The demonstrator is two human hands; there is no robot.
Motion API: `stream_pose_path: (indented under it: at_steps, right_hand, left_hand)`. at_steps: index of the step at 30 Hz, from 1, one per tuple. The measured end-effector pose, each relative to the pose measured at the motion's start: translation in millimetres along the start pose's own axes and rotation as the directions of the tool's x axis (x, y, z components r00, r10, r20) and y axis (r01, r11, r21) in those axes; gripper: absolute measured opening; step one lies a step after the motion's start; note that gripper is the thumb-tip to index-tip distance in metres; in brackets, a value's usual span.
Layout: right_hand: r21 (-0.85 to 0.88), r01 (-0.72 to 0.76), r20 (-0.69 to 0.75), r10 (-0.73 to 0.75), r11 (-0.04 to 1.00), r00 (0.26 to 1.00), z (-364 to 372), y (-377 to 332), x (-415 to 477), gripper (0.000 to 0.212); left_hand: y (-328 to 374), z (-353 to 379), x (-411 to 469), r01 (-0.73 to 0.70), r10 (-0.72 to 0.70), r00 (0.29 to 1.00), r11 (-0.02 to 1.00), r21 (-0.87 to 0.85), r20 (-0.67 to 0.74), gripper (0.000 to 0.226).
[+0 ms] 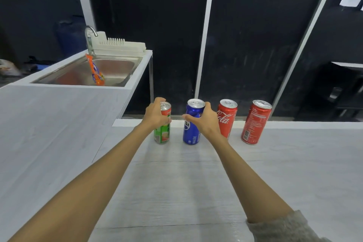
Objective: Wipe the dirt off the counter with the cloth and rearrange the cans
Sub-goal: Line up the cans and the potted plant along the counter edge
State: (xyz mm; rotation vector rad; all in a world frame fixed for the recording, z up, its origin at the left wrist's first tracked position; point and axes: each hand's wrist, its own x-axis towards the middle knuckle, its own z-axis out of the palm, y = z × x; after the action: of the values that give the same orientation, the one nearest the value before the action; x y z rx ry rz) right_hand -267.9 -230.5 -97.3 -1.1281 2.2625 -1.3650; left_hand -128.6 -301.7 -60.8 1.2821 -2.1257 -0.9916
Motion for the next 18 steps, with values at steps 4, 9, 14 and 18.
stream_pose_path:
  at_steps: [4,9,14,18]
  right_hand:
    - [0.05,-0.013,0.006,0.013,0.999,1.0,1,-2,-4,0.072]
    - [0.156,-0.109,0.04,0.103,0.982,0.994,-1,-4,-21,0.079]
    - [0.089,-0.282,0.108,0.272,0.955,0.956,-8,-17,-55,0.074]
    - [-0.002,-0.312,0.155,0.308,0.95,0.939,-13,-38,-98,0.057]
  left_hand:
    - [-3,0,-2,0.068,-0.07,0.997,0.996,-0.053,-0.03,0.094]
    - [-6,-6,-12,0.138,-0.144,0.989,0.985,-0.105,-0.046,0.095]
    - [0,-34,-35,0.144,-0.144,0.989,0.989,-0.024,-0.017,0.088]
    - [9,-77,-71,0.086,-0.088,0.995,0.996,0.036,0.042,0.069]
